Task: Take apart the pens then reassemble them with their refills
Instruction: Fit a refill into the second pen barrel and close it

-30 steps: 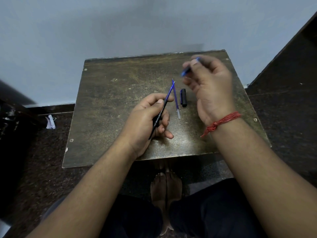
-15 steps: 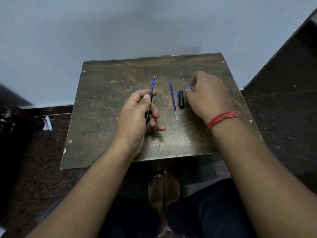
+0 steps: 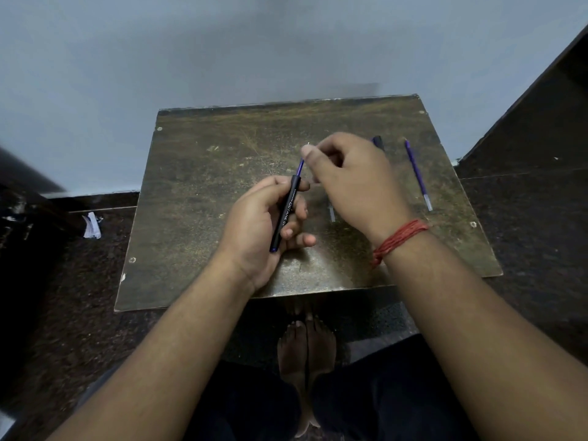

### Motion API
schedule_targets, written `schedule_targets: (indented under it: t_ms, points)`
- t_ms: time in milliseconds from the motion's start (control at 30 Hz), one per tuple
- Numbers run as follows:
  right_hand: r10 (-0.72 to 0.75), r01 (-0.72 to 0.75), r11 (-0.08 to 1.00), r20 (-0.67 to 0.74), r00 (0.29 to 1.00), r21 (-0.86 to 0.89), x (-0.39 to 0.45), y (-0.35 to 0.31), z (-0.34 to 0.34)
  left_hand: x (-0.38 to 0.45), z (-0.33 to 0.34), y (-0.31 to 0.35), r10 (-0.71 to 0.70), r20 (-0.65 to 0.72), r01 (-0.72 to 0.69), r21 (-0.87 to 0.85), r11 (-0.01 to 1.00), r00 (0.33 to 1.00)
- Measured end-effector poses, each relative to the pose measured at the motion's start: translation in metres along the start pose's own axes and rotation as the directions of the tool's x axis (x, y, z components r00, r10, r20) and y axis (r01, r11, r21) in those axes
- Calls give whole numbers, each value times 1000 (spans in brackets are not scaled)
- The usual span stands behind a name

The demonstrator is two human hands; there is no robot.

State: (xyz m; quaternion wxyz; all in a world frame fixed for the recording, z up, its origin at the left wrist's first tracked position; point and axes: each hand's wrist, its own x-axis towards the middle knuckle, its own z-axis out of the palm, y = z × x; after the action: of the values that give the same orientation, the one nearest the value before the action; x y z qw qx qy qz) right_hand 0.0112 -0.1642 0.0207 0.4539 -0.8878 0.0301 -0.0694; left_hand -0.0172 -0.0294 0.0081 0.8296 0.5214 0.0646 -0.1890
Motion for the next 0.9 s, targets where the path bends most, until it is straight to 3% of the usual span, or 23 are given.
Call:
schedule_targets:
  t_ms: [333,533,733,800,900]
  points:
    - [112,-133,953,92,989,271,1,4,19,2,0,-3,34,0,-34,47,998,999]
    - [104,-62,942,-110,988,331,8,9,3,2,1,-6,62,25,-65,154,986,998]
    - [247,-16,751,-258,934,660,24,27,-25,1,1,-7,67,32,-72,204,976,997]
    - [280,-19,788,-331,901,615,28,36,-34,1,0,-8,67,26,-71,205,976,997]
    - [161,-68,970,-414,896,231,28,45,-46,1,0,-8,66,19,-68,206,976,998]
